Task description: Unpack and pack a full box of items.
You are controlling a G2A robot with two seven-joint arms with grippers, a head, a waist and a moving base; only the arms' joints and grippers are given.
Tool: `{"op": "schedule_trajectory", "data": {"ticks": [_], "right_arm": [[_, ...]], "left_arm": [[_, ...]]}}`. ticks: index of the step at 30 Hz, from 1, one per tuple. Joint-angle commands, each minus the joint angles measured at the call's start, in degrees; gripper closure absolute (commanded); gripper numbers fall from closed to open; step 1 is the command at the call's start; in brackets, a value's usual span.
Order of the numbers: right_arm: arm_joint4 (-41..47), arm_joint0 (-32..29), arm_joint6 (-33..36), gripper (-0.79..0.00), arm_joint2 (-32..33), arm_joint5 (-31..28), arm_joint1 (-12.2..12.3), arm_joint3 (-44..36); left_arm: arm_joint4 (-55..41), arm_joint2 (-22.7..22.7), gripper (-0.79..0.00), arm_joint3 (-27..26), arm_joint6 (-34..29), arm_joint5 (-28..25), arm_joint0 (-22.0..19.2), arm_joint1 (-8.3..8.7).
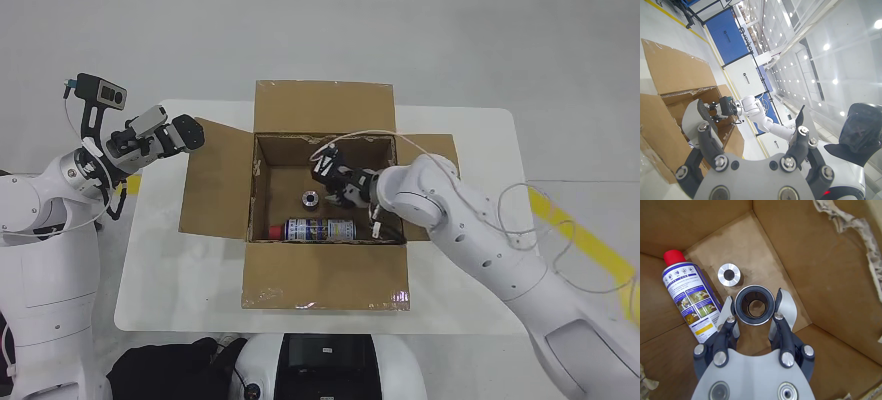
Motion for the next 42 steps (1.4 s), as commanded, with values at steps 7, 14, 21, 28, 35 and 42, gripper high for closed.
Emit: {"op": "schedule_trajectory", "data": {"ticks": [7, 14, 21, 28, 35, 42], "right_arm": [[-1.4, 0.4, 1.1, -0.468, -0.2, 0.8, -0.8, 1.1], [-1.4, -1.4, 2.0, -0.785, 1.8, 0.6, -0.5, -1.5], [0.4, -4.6, 0.3, -0.785, 5.8, 0.2, 0.4, -11.0], [12.1, -11.6, -7.8, -0.785, 14.1, -1.2, 1.8, -17.3], [20.0, -18.0, -7.7, -0.785, 20.7, -3.8, 3.3, -20.3], [27.4, -25.3, -2.5, -0.785, 31.4, -4.6, 5.6, -25.4]], "left_arm": [[0.0, 0.0, -0.785, 0.0, 0.0, 0.0, 0.0, 0.0], [0.0, 0.0, -0.785, 0.0, 0.0, 0.0, 0.0, 0.0], [0.0, 0.0, -0.785, 0.0, 0.0, 0.0, 0.0, 0.0], [0.0, 0.0, -0.785, 0.0, 0.0, 0.0, 0.0, 0.0], [0.0, 0.0, -0.785, 0.0, 0.0, 0.0, 0.0, 0.0], [0.0, 0.0, -0.785, 0.0, 0.0, 0.0, 0.0, 0.0]]}}
